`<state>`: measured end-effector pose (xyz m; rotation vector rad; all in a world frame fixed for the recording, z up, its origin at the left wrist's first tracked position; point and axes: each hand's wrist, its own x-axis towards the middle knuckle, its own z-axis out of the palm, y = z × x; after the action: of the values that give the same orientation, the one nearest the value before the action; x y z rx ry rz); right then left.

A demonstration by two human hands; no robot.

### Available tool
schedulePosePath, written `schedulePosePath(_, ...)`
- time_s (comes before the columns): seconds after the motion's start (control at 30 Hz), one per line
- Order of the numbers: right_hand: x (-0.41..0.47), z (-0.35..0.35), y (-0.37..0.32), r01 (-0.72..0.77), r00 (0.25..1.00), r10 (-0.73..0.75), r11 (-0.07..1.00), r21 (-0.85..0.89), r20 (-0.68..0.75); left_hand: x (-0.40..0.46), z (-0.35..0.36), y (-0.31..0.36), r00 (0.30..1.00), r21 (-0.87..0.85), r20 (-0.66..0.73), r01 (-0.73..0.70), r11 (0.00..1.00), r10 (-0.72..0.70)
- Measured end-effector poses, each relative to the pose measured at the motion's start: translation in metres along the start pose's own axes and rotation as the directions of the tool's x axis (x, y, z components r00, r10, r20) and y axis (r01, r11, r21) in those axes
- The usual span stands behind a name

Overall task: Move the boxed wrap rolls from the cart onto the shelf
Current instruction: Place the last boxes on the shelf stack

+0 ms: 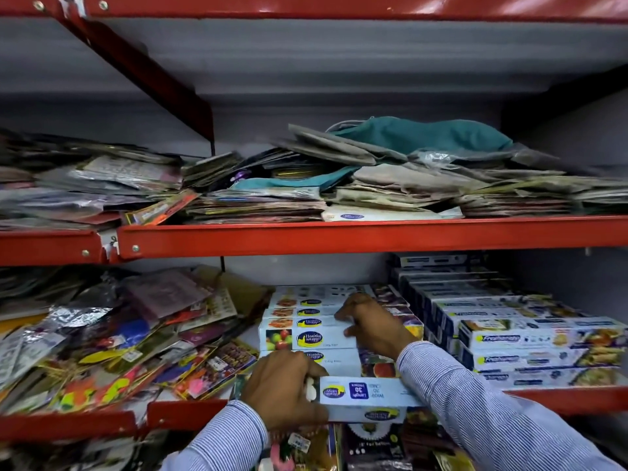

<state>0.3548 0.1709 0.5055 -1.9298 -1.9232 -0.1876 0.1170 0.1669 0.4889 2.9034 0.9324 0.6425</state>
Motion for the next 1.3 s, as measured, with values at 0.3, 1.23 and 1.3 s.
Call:
schedulePosePath(0.3,-0.025,-0.055,0.006,-0.065,0.99,0.079,0.99,0.129,-0.113,0.045,-0.014,-0.003,0.997,-0.056,-0.05,0.053,0.997,-0.056)
schedulePosePath(1.23,-0.067,-0.016,0.019,0.002,0.996,0.002,0.999,-0.049,0.085,0.055,0.036,-0.02,0.983,-0.064,-0.183,-0.031,0.997,0.019)
schedulePosePath(1.3,-0.068,-0.016,0.018,-0.006,0.997,0.01,0.999,-0.047,0.071,0.054,0.039,-0.021,0.982,-0.066,-0.187,-0.043,0.997,0.03)
